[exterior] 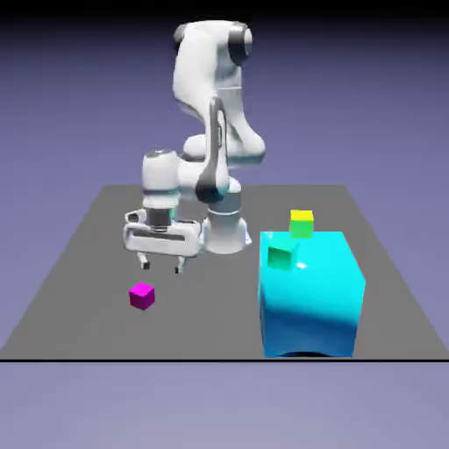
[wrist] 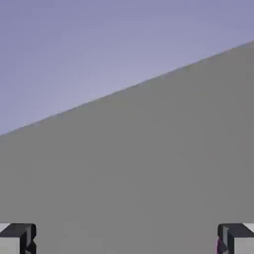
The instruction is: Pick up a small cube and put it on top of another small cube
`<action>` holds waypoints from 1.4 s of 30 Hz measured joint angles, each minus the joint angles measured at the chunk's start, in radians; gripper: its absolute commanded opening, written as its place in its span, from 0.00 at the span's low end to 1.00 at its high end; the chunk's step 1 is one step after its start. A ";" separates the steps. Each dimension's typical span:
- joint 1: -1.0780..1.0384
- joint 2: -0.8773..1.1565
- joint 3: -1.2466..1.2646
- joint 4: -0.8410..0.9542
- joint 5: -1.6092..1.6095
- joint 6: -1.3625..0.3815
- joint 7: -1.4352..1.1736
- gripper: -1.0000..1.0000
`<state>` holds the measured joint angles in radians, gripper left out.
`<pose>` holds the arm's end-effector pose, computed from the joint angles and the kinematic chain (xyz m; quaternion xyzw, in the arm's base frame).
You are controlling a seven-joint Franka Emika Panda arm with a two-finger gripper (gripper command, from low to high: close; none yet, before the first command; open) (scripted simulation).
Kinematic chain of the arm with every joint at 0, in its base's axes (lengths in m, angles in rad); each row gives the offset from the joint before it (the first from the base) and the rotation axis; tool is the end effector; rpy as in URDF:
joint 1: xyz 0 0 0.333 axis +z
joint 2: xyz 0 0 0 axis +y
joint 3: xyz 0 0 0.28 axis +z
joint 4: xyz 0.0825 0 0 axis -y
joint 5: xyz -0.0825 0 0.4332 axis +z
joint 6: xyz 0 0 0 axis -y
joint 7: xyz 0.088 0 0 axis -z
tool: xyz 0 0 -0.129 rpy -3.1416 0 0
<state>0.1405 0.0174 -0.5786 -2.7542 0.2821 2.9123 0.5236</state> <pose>0.3771 -0.1962 0.1226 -0.8138 0.5756 -0.0700 0.0400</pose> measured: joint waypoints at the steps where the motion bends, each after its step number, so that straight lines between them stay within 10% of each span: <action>1: -0.012 0.036 -0.036 0.003 0.017 -0.008 -0.013 0.50; 34: -1.033 0.352 0.724 0.099 -0.921 0.144 0.687 0.50; 35: -1.063 0.359 0.748 0.102 -0.949 0.149 0.708 0.00; 42: -0.882 0.318 0.604 0.087 -0.782 0.120 0.583 0.00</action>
<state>-0.7411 0.3351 0.0252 -2.6677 -0.4996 3.0322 1.1066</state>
